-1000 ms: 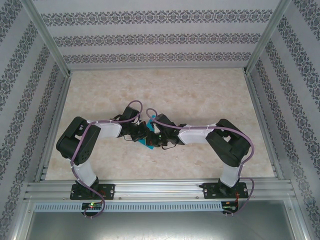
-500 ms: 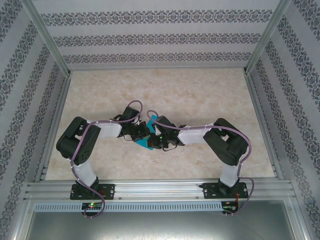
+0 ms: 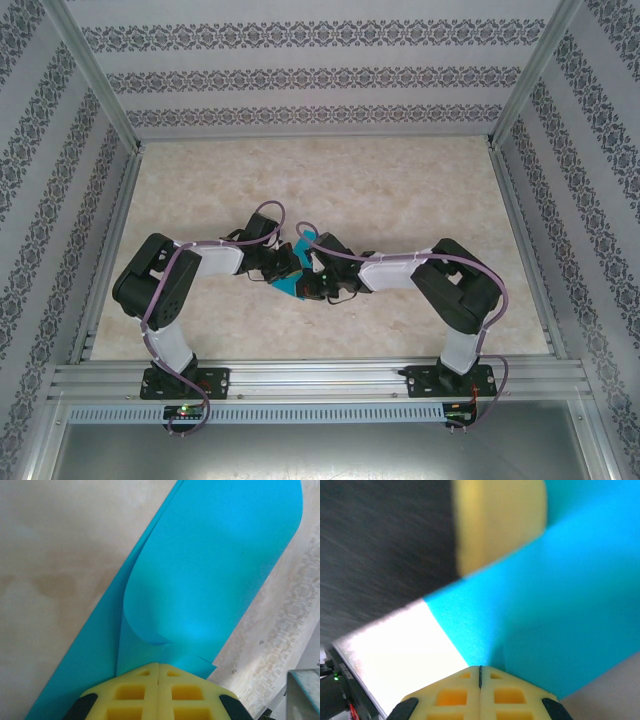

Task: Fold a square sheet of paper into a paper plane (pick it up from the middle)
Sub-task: Fold the triangle a second time at the center of the table.

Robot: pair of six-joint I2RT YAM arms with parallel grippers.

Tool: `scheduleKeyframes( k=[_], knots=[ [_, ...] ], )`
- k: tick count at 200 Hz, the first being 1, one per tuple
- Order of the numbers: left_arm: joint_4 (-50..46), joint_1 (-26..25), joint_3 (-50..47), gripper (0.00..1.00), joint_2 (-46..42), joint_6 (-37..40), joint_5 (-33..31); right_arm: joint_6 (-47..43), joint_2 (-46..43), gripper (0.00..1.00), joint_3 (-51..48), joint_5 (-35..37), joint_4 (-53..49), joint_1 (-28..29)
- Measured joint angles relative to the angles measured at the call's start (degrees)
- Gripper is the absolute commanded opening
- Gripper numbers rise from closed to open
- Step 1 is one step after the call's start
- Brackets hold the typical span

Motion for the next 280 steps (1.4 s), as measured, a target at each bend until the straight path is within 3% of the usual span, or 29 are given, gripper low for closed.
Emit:
scheduleKeyframes(
  k=[104, 144, 212, 280],
  knots=[
    [0.0, 0.0, 0.0, 0.0, 0.0, 0.0, 0.0, 0.0, -2.9, 0.03, -2.5, 0.0, -1.2, -0.2],
    [0.0, 0.0, 0.0, 0.0, 0.0, 0.0, 0.1, 1.8, -2.6, 0.03, -5.2, -1.6, 3.1, -0.8],
    [0.0, 0.0, 0.0, 0.0, 0.0, 0.0, 0.2, 2.0, -5.6, 0.05, -2.5, -1.0, 0.6, -1.1],
    [0.0, 0.0, 0.0, 0.0, 0.0, 0.0, 0.2, 4.0, 0.9, 0.01, -1.2, -1.1, 3.7, -1.2]
  ],
)
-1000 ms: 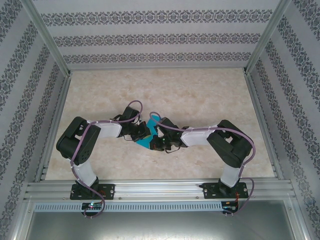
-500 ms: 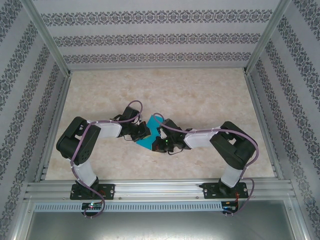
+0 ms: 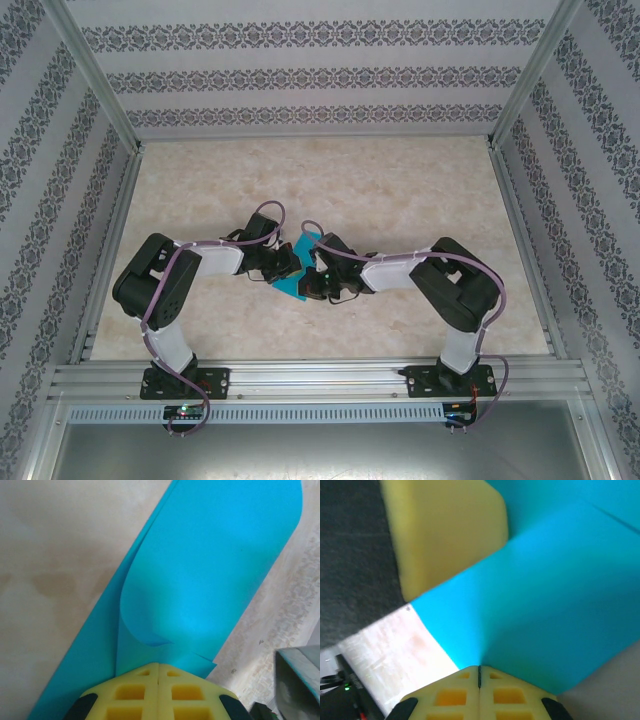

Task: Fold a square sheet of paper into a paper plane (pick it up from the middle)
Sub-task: Fold the triangle a second time at the center of the table.

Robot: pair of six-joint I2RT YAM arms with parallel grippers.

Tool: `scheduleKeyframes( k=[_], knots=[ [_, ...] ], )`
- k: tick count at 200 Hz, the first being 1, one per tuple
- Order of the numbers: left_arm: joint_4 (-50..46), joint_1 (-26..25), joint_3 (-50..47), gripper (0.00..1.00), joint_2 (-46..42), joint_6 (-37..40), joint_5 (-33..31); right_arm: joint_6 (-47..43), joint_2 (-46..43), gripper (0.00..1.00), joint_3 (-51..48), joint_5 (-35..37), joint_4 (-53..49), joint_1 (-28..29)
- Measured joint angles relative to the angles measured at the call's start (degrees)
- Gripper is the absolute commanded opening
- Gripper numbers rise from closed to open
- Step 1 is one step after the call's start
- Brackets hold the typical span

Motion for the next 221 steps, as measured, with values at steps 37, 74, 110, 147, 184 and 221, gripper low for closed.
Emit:
scheduleKeyframes(
  k=[37, 74, 110, 147, 184, 221],
  knots=[
    [0.0, 0.1, 0.0, 0.01, -0.1, 0.3, -0.2, 0.2, 0.0, 0.0, -1.0, -0.1, 1.9, 0.0],
    [-0.5, 0.8, 0.0, 0.04, -0.3, 1.1, -0.2, 0.2, -0.5, 0.0, -2.0, 0.1, 3.1, -0.1],
    [-2.8, 2.7, 0.9, 0.05, -0.5, 2.6, -0.3, 0.2, -0.5, 0.0, -2.4, 0.2, 3.9, -0.3],
    [-4.0, 6.4, 2.5, 0.05, -0.1, 3.5, -3.6, 0.1, -0.5, 0.0, -2.4, 0.0, 4.0, -0.3],
    [-5.3, 7.6, 3.4, 0.06, 0.0, 4.3, -4.6, 0.0, -0.5, 0.0, -2.4, -0.3, 4.0, -0.3],
    [-7.5, 8.3, 4.3, 0.09, -0.9, 5.4, -5.0, 0.0, -0.4, 0.0, -2.4, -1.1, 3.8, -0.3]
  ],
)
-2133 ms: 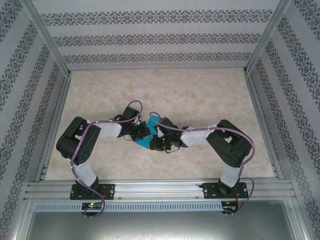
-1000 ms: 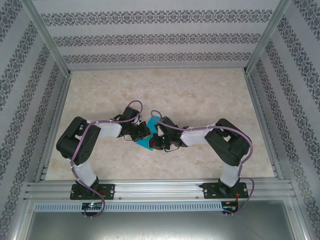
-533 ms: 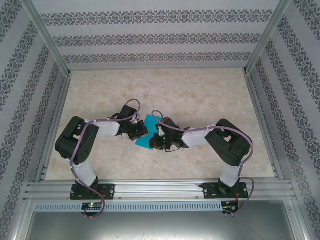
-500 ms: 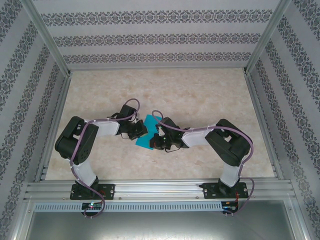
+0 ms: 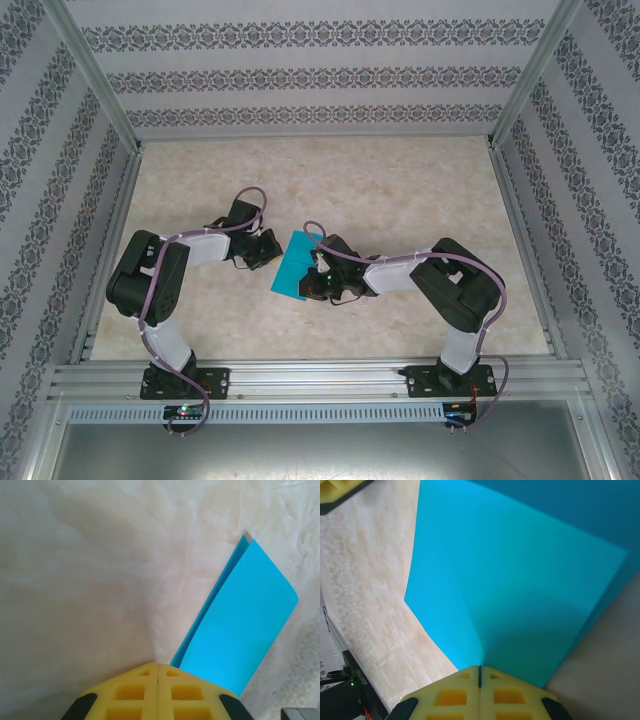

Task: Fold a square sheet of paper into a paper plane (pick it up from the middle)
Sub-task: Fold the triangle a second time at the center of the table.

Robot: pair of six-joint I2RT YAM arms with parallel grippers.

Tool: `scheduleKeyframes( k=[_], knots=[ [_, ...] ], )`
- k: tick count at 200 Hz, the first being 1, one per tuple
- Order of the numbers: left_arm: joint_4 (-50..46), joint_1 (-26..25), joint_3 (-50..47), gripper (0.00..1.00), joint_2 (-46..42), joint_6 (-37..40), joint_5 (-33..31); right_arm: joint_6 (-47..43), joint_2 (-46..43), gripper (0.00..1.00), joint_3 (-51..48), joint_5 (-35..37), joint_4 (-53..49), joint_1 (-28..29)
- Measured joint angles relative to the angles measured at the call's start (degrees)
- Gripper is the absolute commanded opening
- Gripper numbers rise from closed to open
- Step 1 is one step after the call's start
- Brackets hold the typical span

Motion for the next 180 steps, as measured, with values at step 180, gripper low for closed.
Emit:
scheduleKeyframes(
  k=[180],
  knots=[
    [0.9, -6.0, -3.0, 0.02, 0.0, -0.3, 5.4, 0.0, 0.1, 0.0, 0.7, -0.2, -1.3, 0.0]
  ],
)
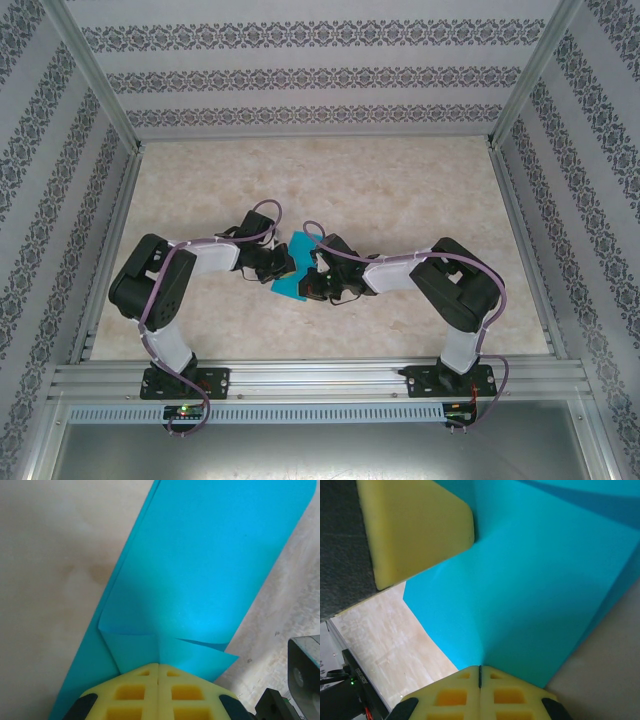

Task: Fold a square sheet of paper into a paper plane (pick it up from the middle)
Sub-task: Fold the triangle a second time at the center of the table.

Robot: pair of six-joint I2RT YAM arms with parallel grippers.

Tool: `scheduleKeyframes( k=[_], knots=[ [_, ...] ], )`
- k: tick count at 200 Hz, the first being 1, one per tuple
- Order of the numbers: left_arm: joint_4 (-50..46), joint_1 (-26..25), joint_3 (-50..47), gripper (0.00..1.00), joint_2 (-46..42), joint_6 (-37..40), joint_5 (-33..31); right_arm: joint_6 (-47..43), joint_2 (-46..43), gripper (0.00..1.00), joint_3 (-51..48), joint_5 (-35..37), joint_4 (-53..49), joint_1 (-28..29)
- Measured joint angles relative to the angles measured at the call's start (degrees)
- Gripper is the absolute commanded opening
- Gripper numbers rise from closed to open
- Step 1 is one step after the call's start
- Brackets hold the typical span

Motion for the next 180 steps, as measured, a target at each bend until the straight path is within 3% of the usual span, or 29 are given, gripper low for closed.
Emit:
scheduleKeyframes(
  k=[143, 180],
  knots=[
    [0.0, 6.3, 0.4, 0.03, 0.9, 1.7, 3.1, 0.0, 0.2, 0.0, 0.5, 1.3, 0.3, 0.0],
    [1.6, 6.8, -0.1, 0.04, 0.9, 1.7, 2.6, -0.3, -1.4, 0.0, 2.3, 1.0, -4.5, 0.0]
  ],
)
